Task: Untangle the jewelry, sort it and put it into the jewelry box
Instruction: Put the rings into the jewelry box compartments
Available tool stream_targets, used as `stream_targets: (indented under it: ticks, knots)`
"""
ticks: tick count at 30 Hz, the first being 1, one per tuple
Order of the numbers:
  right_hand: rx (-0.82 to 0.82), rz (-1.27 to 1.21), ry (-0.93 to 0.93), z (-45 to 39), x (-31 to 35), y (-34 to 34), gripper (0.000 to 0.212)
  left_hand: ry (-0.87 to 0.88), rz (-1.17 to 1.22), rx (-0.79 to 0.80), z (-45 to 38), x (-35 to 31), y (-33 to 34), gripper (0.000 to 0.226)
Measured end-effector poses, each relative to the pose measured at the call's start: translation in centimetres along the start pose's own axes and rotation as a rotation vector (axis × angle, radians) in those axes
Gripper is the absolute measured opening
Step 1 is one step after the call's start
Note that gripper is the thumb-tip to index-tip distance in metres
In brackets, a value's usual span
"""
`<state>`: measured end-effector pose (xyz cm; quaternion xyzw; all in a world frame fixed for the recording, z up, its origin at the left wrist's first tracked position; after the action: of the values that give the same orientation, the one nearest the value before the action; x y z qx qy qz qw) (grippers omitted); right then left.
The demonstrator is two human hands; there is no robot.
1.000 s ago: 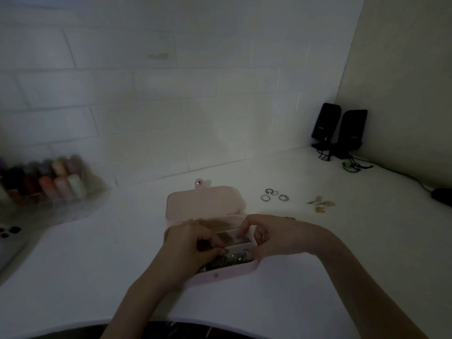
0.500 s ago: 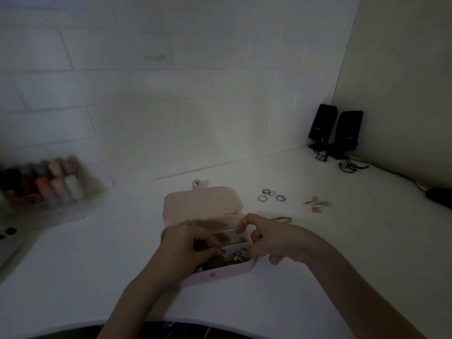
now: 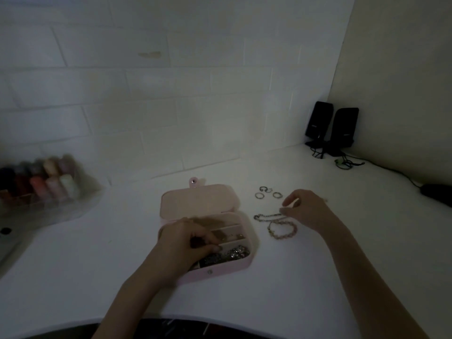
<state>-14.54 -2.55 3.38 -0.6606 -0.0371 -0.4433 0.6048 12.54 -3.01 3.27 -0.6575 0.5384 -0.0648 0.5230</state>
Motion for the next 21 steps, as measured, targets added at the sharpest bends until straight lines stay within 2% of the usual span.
stream_targets:
  ticks: [2,4,6,7,10,12,13,15,18,21]
  knots:
    - [0.071,0.041,0.055,-0.2,-0.5,0.9,0.026,0.002,0.026,-0.02,0.0,-0.1,-0.2,0.025]
    - [0.072,0.089,0.045,-0.4,-0.4,1.4,0.019,-0.029,0.089,-0.064,0.1,0.2,-0.5,0.026]
    - [0.048,0.15,0.017,-0.6,-0.2,1.7,0.015,-0.068,0.151,-0.097,-0.1,0.4,-0.8,0.016]
    - [0.049,0.171,0.017,-0.8,-0.3,1.8,0.02,-0.074,0.163,-0.102,-0.3,0.3,-0.9,0.007]
    - [0.034,0.141,-0.021,-0.5,0.2,1.7,0.031,-0.076,0.154,-0.115,-0.9,0.0,-1.2,0.005]
    - [0.01,-0.04,-0.103,0.2,1.5,1.0,0.023,-0.107,0.155,-0.13,-1.4,0.1,-1.2,0.016]
    - [0.056,-0.192,-0.146,0.7,2.4,0.8,0.018,-0.124,0.168,-0.136,-1.8,0.1,-1.0,0.021]
    - [0.279,-0.498,-0.213,2.1,4.2,1.4,0.015,-0.12,0.212,-0.147,-2.6,-0.6,-0.6,0.024]
    - [0.519,-0.736,-0.288,4.6,6.2,2.8,0.013,-0.097,0.281,-0.127,-3.4,-1.8,0.5,0.041]
    - [0.607,-0.862,-0.31,5.9,7.1,3.4,0.011,-0.067,0.302,-0.182,-3.3,-2.5,1.0,0.021]
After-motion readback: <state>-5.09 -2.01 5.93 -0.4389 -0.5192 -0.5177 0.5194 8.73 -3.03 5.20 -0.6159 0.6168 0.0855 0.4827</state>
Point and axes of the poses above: each hand's wrist, its own z-axis away from the middle knuckle, its own y-axis out of the palm, x = y × z, the point moved 7 cm from there along -z, towards the middle knuckle, and after that the axes turned 14 degrees about y, right-handed, at the moved point
